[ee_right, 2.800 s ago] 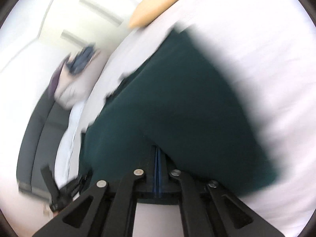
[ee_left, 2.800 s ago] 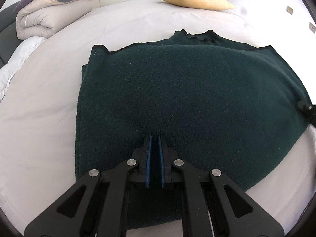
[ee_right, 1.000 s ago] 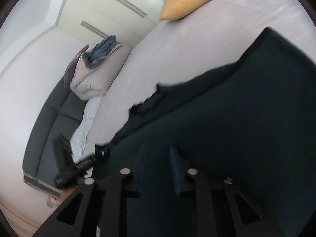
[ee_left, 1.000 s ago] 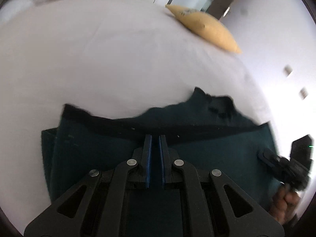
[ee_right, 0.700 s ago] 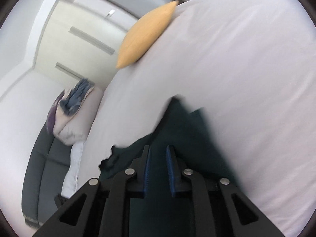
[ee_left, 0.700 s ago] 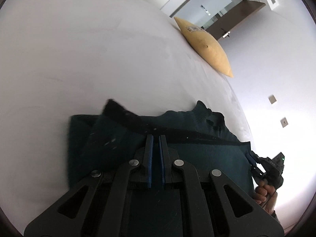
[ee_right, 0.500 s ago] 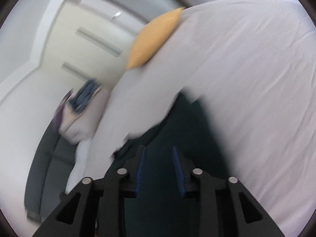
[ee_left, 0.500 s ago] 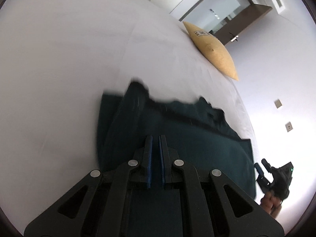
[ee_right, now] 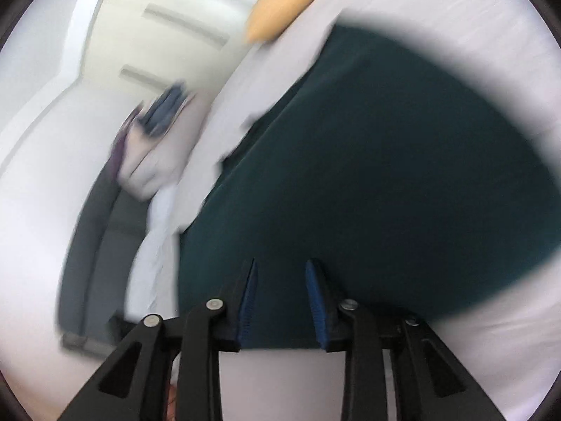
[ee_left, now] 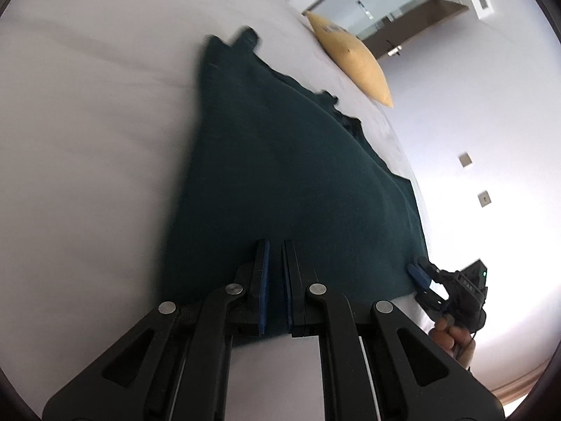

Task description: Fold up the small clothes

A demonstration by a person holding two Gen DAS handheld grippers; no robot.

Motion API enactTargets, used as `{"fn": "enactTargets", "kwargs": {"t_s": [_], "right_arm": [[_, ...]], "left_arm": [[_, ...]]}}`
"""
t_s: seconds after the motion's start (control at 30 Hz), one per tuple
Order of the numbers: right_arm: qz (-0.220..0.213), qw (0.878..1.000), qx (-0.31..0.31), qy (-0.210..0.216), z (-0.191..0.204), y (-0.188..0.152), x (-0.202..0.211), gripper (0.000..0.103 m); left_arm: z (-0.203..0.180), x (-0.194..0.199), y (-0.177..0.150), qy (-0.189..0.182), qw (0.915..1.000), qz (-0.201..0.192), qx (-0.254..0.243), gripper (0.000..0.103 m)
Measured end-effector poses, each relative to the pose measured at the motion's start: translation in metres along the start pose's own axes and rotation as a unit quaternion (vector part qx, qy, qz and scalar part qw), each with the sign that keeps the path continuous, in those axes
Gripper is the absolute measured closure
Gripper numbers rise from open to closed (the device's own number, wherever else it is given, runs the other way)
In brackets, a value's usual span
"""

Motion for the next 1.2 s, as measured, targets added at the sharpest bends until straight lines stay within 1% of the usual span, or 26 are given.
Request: {"fn": "enactTargets", "kwargs": {"t_s": [0.03,0.07,0.13,0.17,0.2,0.23,0.27,0.3,0.33,0.37,0.43,0.5,0.57,0.6,0.67,0.7,0.73,0.8,0.9,0.93,0.97,1.0,1.07,1.1,1.13,1.2], "right_arm": [[-0.021,1.0,-0.022,-0.008,-0.012,0.008,0.016,0.072],[-0.04,0.998,-0.043,-0.009,-0.02,0.012,0.03,0.07],[-0.074,0.996,-0.056,-0.015,-0.026,0.014,0.055,0.049],[-0.084,0.995,-0.054,-0.017,-0.025,0.011,0.064,0.046],[-0.089,0.995,-0.05,-0.014,-0.022,0.008,0.071,0.043],[-0.084,0.995,-0.045,-0.006,-0.017,0.004,0.074,0.042],[-0.076,0.996,-0.041,0.001,-0.012,-0.001,0.075,0.042],[-0.069,0.997,-0.034,0.009,-0.008,-0.007,0.075,0.042],[-0.063,0.998,-0.026,0.016,-0.001,-0.011,0.073,0.042],[-0.056,0.998,-0.018,0.022,0.007,-0.014,0.069,0.042],[-0.04,0.998,-0.004,0.039,0.027,-0.024,0.053,0.042],[-0.024,0.998,0.005,0.055,0.045,-0.029,0.039,0.042],[-0.013,0.998,0.018,0.063,0.06,-0.033,0.029,0.042],[-0.009,0.997,0.021,0.067,0.057,-0.036,0.036,0.042],[0.001,0.997,0.028,0.074,0.066,-0.039,0.028,0.042],[0.006,0.997,0.031,0.075,0.07,-0.04,0.024,0.042],[0.011,0.997,0.034,0.075,0.073,-0.041,0.02,0.042],[0.017,0.996,0.039,0.076,0.08,-0.043,0.012,0.042],[0.024,0.996,0.043,0.077,0.086,-0.043,0.005,0.042],[0.026,0.996,0.046,0.076,0.088,-0.043,0.002,0.042],[0.028,0.996,0.049,0.075,0.09,-0.043,0.002,0.042],[0.032,0.995,0.053,0.075,0.095,-0.042,-0.003,0.042],[0.043,0.995,0.059,0.073,0.102,-0.041,-0.013,0.042],[0.049,0.994,0.063,0.071,0.106,-0.04,-0.02,0.042],[0.056,0.994,0.07,0.066,0.111,-0.04,-0.027,0.042],[0.076,0.992,0.085,0.055,0.12,-0.039,-0.046,0.042]], "left_arm": [[0.004,0.003,-0.001,0.005,0.9999,-0.006,0.011,0.096],[0.015,0.014,-0.002,0.006,0.9993,-0.016,0.034,0.096],[0.03,0.037,-0.003,0.004,0.9975,-0.03,0.064,0.096],[0.035,0.048,-0.002,-0.002,0.9967,-0.034,0.074,0.093],[0.039,0.057,-0.002,-0.002,0.9964,-0.036,0.078,0.085],[0.041,0.062,-0.001,0.003,0.9961,-0.035,0.081,0.052],[0.042,0.065,-0.001,-0.002,0.9956,-0.036,0.087,0.02],[0.041,0.07,0.002,-0.029,0.9938,-0.051,0.095,0.015],[0.046,0.081,0.003,-0.037,0.9931,-0.051,0.098,0.013],[0.046,0.08,0.003,-0.039,0.9935,-0.039,0.099,0.013],[0.041,0.065,0.006,-0.045,0.9942,-0.011,0.097,0.013],[0.041,0.059,0.009,-0.039,0.9946,0.0,0.096,0.013],[0.043,0.056,0.013,-0.05,0.9931,0.005,0.106,0.013],[0.043,0.054,0.015,-0.054,0.9924,0.009,0.11,0.013],[0.044,0.045,0.019,-0.065,0.9914,0.024,0.111,0.014],[0.044,0.042,0.022,-0.065,0.9914,0.033,0.109,0.015],[0.039,0.031,0.026,-0.064,0.9915,0.04,0.106,0.016],[0.03,0.016,0.029,-0.068,0.991,0.073,0.089,0.016],[0.023,0.002,0.033,-0.08,0.9894,0.088,0.084,0.016],[0.023,0.0,0.033,-0.083,0.989,0.088,0.086,0.022],[0.02,-0.006,0.033,-0.083,0.9888,0.088,0.087,0.031],[0.022,-0.007,0.031,-0.088,0.988,0.089,0.09,0.036],[0.024,-0.011,0.025,-0.096,0.986,0.093,0.099,0.059],[0.026,-0.014,0.023,-0.103,0.9841,0.094,0.11,0.062],[0.028,-0.016,0.021,-0.11,0.9824,0.094,0.117,0.07],[0.03,-0.019,0.018,-0.112,0.9813,0.094,0.125,0.079]]}}
Point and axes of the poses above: each gripper's, at about its wrist camera, not at the fingertips, and x roughly against the way its jaws point, z to its left, y to its top, the point moved 4 cm from there along -x, roughly the way its jaws point, and after that the axes turned 5 degrees about -x, right-handed, at the moved point
